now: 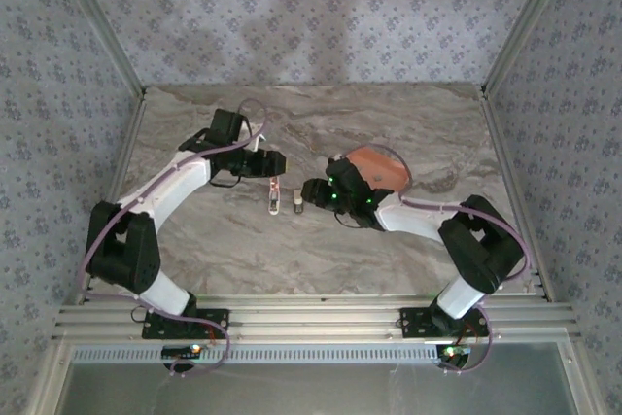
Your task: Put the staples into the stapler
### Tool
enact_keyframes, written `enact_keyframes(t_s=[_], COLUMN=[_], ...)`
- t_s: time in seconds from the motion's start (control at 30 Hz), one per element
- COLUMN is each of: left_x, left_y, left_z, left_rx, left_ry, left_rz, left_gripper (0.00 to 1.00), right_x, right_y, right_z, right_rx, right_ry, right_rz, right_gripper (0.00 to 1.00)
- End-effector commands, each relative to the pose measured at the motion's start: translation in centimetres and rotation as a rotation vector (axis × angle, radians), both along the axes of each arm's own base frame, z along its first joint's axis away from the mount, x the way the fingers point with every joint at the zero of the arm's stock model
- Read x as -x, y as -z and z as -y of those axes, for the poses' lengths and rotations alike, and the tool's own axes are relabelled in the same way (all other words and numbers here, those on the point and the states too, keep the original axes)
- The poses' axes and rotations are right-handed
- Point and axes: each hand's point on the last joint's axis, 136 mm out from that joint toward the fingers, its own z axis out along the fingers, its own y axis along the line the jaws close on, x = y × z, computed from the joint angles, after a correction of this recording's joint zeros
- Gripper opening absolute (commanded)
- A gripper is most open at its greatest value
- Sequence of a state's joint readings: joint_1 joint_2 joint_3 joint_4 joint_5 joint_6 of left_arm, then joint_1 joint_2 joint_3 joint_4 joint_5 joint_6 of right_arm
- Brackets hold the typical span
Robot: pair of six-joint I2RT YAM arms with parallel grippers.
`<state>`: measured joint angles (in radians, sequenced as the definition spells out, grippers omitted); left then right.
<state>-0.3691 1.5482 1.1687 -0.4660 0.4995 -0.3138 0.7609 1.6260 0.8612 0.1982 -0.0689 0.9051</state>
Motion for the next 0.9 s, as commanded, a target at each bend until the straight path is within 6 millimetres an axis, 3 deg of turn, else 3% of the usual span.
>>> enact_keyframes(t_s=[0.0,0.27,0.47,0.67,0.73,0.87], left_x=[0.1,0.9,1.0,1.0,1.0,1.0], left_y=[-0.7,0.0,0.3,0.5,0.6,0.6], left_z=[-0.5,-1.2,-1.2,-1.4,-1.3,-1.3], left_rx=[0.015,0.015,0.024,0.025,0.027,0.033], left_ry=[-0.024,-0.029,-0.023,-0.025,-0.024,-0.024], left_rz=[0.026,0.014,0.014,0.014,0.013,0.012], left_gripper=[0.61,0.61,0.61,0.61,0.61,0.61], right_x=[-0.1,0.2,1.1,3.5,3.8,3.4], right_y=[0.6,2.4,6.4,10.5,10.8,9.4], right_z=[-1.0,-2.6,-1.4,0.7,1.1,0.6], right_rx=[0.006,0.043,0.131,0.233,0.241,0.231], right_ry=[-0.023,-0.056,-0.025,0.015,0.018,0.0], right_rz=[-0.04,-0.076,-0.15,-0.233,-0.239,-0.204], right_gripper=[0.46,0.44,0.34,0.26,0.26,0.3])
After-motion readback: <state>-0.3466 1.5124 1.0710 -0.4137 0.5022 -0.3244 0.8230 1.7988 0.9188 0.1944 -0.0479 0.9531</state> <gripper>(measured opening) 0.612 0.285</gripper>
